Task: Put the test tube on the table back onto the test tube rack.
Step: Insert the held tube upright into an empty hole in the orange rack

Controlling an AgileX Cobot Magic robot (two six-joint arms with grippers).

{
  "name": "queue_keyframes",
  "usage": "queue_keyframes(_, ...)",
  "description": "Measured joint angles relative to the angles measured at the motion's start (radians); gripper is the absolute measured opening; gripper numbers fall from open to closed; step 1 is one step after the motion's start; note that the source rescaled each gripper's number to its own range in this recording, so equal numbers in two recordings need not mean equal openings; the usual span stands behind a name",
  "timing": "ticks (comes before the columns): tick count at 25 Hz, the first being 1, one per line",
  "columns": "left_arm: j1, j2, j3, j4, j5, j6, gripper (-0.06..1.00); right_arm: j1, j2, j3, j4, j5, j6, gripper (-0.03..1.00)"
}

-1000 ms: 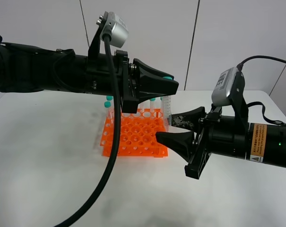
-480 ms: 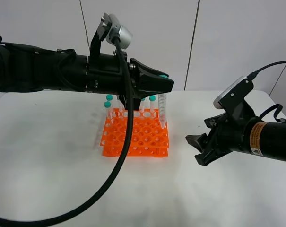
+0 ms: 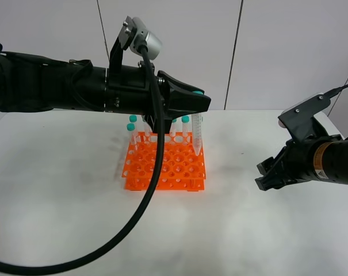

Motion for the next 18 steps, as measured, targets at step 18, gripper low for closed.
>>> queue_keyframes(18, 0.000, 0.000, 0.000, 0.000, 0.000, 0.000, 0.00, -0.178, -0.005, -0.166, 0.768, 0.320, -0.549, 0.80)
